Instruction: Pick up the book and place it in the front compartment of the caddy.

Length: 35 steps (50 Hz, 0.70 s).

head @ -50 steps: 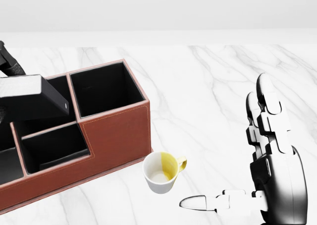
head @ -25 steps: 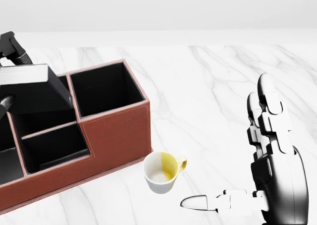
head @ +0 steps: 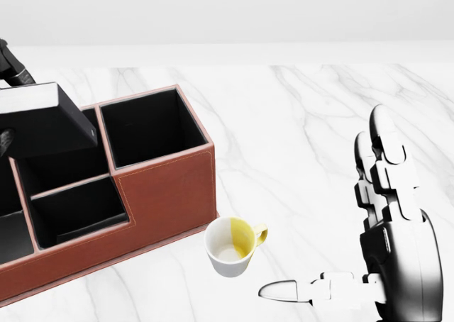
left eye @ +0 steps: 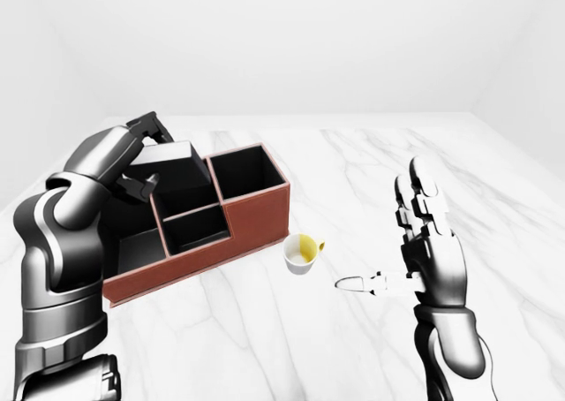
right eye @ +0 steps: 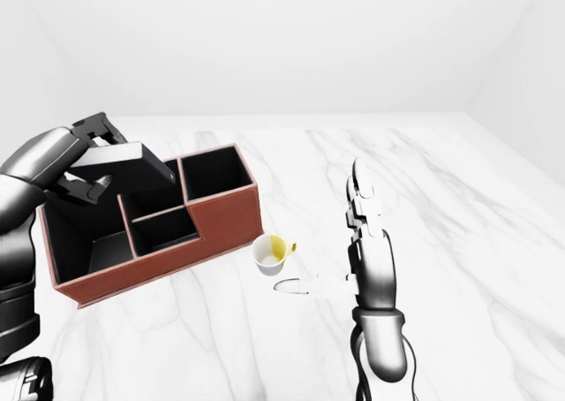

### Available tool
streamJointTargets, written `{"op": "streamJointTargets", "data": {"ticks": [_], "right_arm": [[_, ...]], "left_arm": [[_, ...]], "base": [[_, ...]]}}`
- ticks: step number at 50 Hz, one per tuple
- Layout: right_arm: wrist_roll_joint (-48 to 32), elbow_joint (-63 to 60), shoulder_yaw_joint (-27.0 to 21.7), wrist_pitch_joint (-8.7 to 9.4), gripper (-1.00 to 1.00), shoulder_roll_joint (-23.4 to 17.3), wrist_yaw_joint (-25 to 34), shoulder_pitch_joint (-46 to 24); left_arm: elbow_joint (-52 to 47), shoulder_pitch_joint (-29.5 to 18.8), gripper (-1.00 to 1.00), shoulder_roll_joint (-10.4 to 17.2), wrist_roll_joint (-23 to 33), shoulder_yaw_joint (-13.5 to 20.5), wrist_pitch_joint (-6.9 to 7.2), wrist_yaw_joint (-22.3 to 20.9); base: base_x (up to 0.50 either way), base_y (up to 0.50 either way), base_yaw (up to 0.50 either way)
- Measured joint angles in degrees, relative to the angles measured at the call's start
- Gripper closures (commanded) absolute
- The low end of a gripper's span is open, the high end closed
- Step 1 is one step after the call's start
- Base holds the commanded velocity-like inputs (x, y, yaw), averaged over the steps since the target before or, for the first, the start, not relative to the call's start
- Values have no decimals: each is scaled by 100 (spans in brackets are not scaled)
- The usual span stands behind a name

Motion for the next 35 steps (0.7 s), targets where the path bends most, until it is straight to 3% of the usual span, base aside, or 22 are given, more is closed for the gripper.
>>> {"op": "streamJointTargets", "data": {"ticks": [18, 35], "right_arm": [[-7, -28, 4, 0, -96, 2, 0, 13], [2, -34, -5, 0, -97, 0, 2, 26]], "left_arm": [[876, -135, 100, 29, 210, -121, 0, 804], [1346, -244, 100, -73, 434, -271, 0, 1230]], "base": [[0, 0, 0], [0, 0, 0]]}}
